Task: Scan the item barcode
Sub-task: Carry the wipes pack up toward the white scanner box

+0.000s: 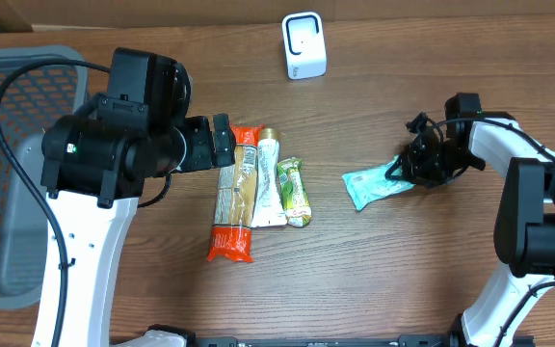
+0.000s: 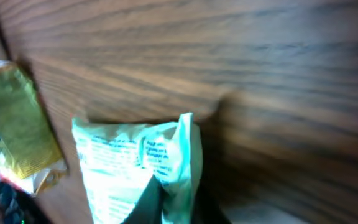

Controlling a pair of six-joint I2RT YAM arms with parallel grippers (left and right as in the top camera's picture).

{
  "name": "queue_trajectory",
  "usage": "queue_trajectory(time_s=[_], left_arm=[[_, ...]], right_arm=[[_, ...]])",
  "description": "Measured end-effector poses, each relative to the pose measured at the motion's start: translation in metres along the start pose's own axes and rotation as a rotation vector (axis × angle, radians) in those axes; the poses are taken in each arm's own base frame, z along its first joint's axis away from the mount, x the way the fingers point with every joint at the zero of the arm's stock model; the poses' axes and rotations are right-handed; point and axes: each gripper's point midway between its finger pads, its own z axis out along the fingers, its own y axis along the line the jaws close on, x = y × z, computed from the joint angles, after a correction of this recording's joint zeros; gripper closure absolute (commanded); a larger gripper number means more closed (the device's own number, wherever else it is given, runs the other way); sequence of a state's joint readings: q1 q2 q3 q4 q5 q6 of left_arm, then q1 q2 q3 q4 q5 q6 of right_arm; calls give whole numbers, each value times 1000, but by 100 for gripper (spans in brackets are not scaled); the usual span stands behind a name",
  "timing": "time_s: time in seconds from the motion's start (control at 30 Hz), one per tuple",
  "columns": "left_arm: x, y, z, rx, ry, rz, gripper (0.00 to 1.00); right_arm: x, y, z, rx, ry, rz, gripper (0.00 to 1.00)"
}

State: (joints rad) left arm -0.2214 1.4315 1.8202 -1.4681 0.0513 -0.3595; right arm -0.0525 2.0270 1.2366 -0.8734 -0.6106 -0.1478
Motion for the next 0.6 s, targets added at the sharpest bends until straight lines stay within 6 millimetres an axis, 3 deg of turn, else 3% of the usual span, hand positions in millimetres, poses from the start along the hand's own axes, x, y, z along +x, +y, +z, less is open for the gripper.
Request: queue_trajectory(time_s=[0.13,0.27,0.4,0.47,0.6], left_arm=[[0,0,0,0,0,0,0],[0,0,0,0,0,0,0],[0,0,0,0,0,0,1],[0,0,0,0,0,0,0],[0,0,0,0,0,0,0]], right_arm=[[10,12,4,-87,38,23,96],[24,36,-1,-240,87,44,96],[11,64,-24,-352,37,10,96],[-1,87,-53,-370,-40,-50,96],[-17,142,-129,-358,-249,-198,96]])
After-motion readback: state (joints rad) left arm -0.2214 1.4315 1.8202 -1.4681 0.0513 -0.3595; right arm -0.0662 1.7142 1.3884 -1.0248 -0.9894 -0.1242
